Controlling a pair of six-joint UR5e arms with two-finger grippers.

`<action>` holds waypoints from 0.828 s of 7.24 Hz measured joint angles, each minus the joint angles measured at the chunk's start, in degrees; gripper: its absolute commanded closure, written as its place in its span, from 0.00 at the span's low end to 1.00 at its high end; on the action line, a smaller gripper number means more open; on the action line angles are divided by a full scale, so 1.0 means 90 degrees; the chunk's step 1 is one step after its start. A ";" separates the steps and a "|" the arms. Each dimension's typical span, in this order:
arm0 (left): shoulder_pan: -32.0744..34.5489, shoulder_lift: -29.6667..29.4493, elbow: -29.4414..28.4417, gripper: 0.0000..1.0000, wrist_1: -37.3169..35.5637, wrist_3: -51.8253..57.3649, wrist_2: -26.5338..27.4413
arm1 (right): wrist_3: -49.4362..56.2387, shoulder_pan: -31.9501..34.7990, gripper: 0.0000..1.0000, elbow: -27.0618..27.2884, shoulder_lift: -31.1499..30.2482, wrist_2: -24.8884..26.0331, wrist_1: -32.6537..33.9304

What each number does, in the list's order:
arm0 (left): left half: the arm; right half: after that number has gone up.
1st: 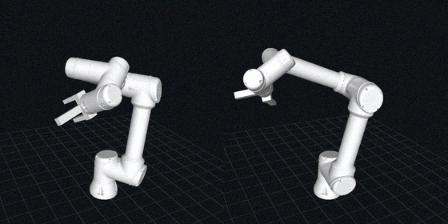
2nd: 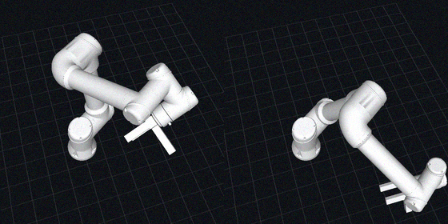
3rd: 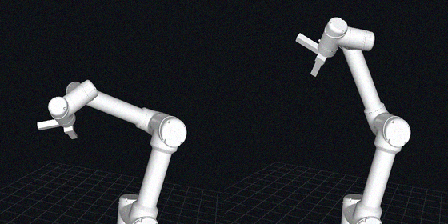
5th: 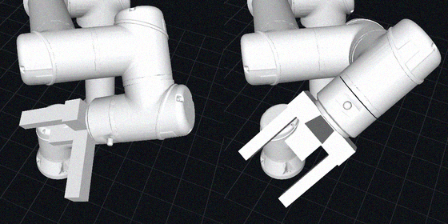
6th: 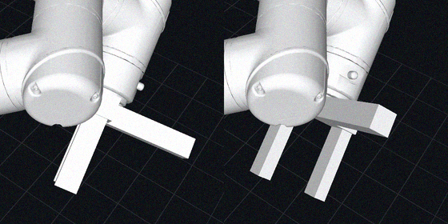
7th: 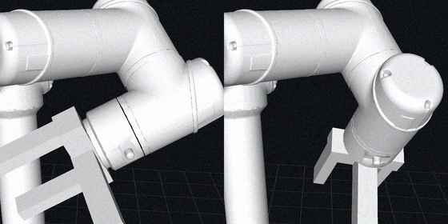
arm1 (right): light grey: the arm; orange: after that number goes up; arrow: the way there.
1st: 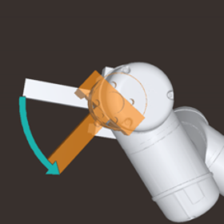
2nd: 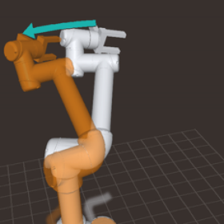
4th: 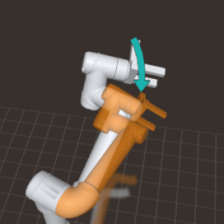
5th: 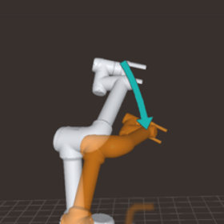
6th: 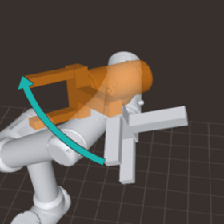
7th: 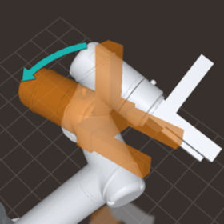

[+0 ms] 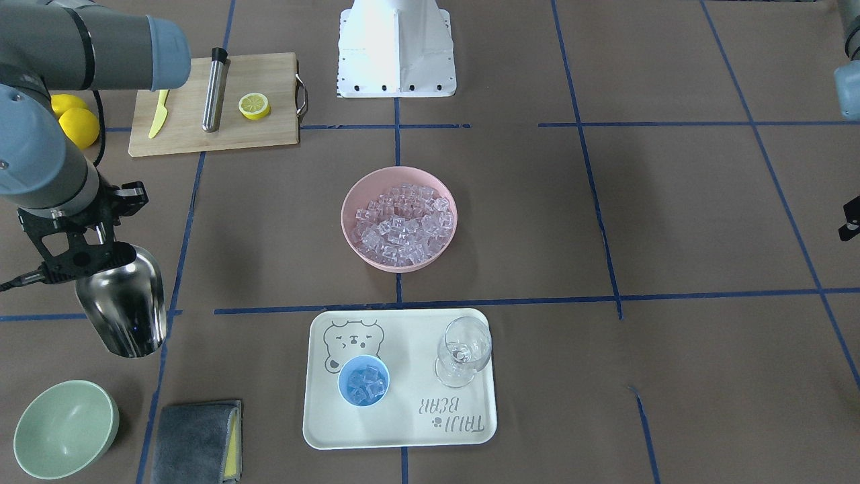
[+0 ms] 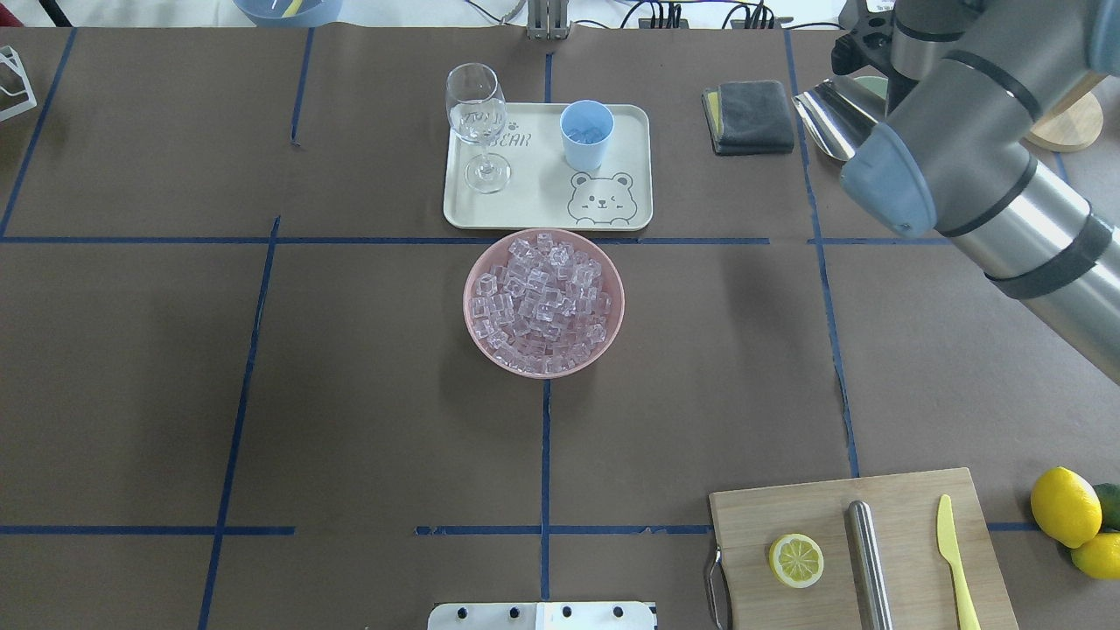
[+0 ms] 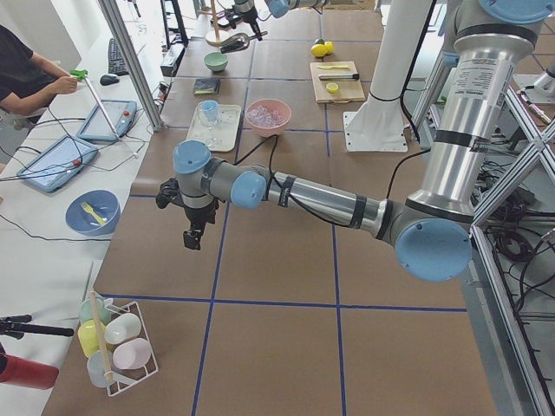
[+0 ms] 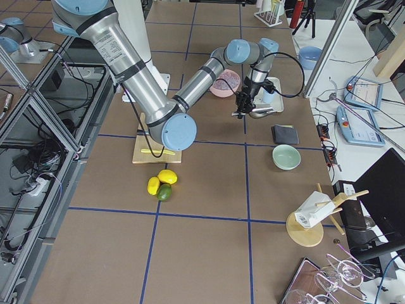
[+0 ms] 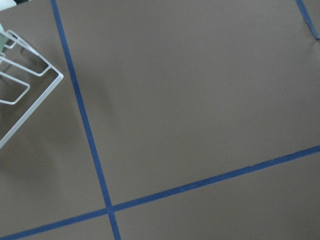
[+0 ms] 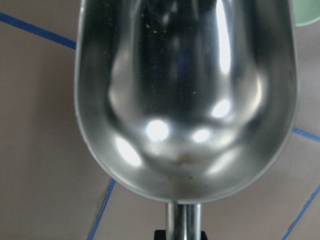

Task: Put ice in cup with scoop
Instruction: 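Carry the empty scoop back toward its spot on the table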

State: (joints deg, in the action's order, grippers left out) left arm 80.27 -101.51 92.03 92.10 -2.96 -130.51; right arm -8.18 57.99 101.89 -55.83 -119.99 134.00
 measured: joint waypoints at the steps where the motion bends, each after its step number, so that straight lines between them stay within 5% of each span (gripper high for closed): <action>1: 0.0039 0.0114 0.0004 0.00 -0.0241 0.0019 -0.0006 | -0.0256 0.0028 1.00 0.0480 -0.0519 -0.0053 -0.0241; 3: 0.0315 0.0361 -0.0007 0.00 -0.0432 0.0178 -0.0016 | -0.0423 0.0171 1.00 0.0959 -0.1789 -0.0207 -0.1485; 6: 0.0630 0.0593 -0.0024 0.00 -0.0659 0.0425 -0.0057 | -0.1579 0.0246 1.00 0.0869 -0.3544 -0.0430 -0.4412</action>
State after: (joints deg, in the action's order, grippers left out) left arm 85.94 -96.18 91.82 86.17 0.87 -131.02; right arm -22.39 60.20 109.71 -87.73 -123.87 94.29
